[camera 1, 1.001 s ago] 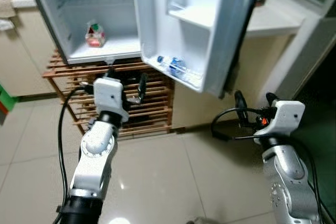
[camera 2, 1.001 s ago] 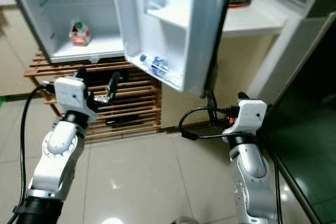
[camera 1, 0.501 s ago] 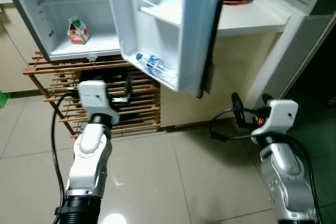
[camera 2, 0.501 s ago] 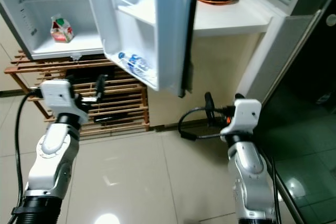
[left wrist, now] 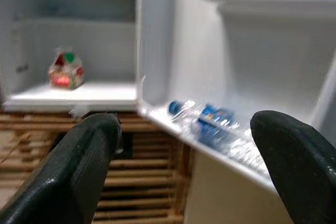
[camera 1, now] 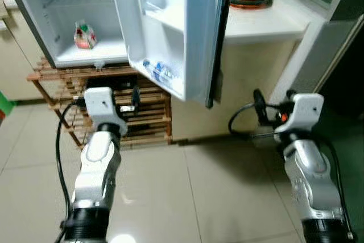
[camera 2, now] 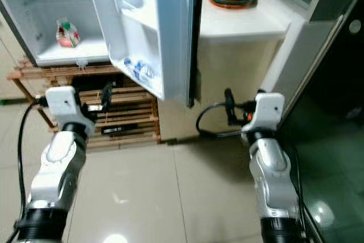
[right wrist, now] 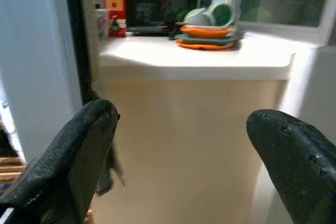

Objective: Restocking fridge

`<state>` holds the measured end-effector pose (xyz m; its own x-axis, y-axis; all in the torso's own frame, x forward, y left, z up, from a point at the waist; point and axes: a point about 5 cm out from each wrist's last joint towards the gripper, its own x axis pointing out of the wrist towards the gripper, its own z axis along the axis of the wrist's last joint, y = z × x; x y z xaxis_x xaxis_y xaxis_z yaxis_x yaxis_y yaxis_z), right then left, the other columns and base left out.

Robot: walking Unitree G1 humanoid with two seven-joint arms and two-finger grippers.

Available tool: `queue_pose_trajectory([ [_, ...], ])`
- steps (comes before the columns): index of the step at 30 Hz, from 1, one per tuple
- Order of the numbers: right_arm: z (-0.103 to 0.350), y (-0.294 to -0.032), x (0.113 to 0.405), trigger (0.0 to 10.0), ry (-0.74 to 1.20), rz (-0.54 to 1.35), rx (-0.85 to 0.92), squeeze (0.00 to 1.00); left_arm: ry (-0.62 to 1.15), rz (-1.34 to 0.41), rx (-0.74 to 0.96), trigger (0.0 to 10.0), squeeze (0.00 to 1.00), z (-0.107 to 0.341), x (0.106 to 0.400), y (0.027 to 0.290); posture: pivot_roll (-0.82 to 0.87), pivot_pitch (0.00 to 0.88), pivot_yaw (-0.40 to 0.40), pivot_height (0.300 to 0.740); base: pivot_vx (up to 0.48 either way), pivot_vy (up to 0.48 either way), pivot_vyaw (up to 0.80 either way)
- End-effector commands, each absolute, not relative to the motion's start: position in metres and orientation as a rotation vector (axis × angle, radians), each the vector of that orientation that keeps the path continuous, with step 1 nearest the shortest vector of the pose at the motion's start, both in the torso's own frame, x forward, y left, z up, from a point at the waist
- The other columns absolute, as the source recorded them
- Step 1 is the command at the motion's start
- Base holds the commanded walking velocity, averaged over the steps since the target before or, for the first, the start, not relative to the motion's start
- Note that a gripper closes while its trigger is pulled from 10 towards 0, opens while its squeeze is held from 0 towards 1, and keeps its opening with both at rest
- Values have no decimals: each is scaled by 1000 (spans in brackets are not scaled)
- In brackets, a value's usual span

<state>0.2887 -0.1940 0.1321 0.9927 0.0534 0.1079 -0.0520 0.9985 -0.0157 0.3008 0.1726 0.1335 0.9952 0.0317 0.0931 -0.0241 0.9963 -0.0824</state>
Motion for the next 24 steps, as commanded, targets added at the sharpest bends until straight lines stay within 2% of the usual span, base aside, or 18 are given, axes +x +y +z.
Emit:
queue_pose_trajectory([
  [1,134,-198,292,10000,-112,43,-26,0,-105,7,-80,10000,0,139,304,166,-156,0,31,740,480,0,0],
  [12,141,-205,302,10000,-129,40,-45,0,-147,76,-134,10000,0,146,304,172,-151,0,31,740,468,0,0],
  [17,147,-203,317,10000,-128,85,-39,0,-145,94,-120,10000,0,147,304,176,-141,0,31,740,0,0,0],
  [23,158,-197,360,10000,-104,111,-66,0,-64,171,-76,10000,0,134,301,201,-31,0,0,740,0,0,0],
  [24,158,-197,360,10000,-104,111,-66,0,-64,171,-76,10000,0,134,301,201,-31,0,0,740,0,0,0],
])
